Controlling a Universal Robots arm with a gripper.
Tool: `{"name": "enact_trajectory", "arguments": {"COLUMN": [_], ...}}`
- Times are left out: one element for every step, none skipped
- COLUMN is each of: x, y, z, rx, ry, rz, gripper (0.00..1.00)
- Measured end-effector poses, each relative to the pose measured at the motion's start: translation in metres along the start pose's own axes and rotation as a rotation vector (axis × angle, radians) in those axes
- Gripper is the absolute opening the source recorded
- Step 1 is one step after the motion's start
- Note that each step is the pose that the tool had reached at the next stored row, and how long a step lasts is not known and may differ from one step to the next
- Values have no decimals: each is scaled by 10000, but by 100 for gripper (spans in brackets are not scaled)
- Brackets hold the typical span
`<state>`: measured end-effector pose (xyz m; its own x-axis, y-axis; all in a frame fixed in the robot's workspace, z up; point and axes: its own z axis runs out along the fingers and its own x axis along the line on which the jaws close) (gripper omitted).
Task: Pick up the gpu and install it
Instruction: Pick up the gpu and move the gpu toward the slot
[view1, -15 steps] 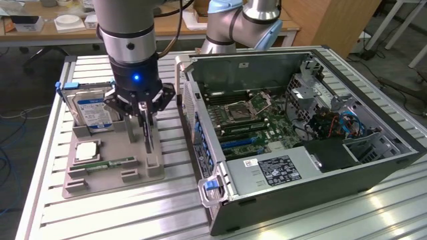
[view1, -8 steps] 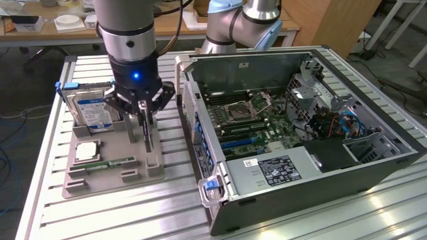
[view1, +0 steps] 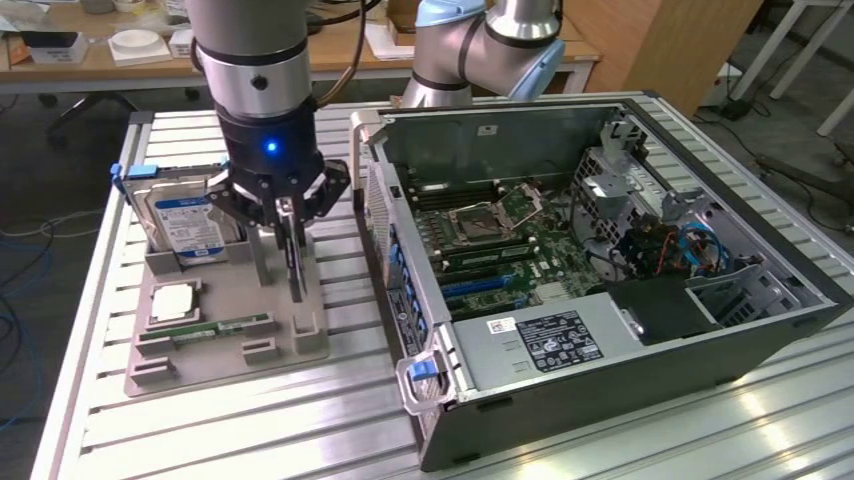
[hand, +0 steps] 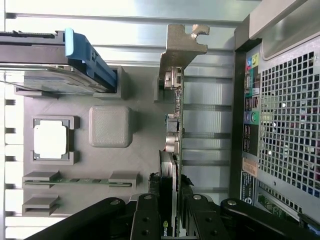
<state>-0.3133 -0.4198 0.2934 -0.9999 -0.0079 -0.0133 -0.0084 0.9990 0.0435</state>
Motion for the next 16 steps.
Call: {"name": "enact_trajectory", "arguments": {"x": [0, 0, 0, 0, 0, 0, 0, -1, 0, -1, -1, -1, -1, -1, -1, -1], "y": [0, 1, 1, 1, 1, 2, 2, 2, 2, 2, 3, 3, 3, 3, 3, 3], "z": [-6, -11, -17, -24, -29, -35, -39, -44, -49, -53, -57, -59, -63, -66, -69, -72], "rx": [0, -1, -1, -2, -3, -3, -4, -5, -5, -6, -7, -8, -8, -8, -9, -9], "ry": [1, 0, 0, 0, 0, 0, -1, -1, 0, -1, 0, -2, 0, 0, -1, -1], "rz": [0, 0, 0, 0, 0, 0, 0, 0, 0, 0, 0, 0, 0, 0, 0, 0], "gripper": [26, 26, 26, 26, 26, 26, 26, 26, 26, 26, 26, 26, 26, 26, 26, 26]}}
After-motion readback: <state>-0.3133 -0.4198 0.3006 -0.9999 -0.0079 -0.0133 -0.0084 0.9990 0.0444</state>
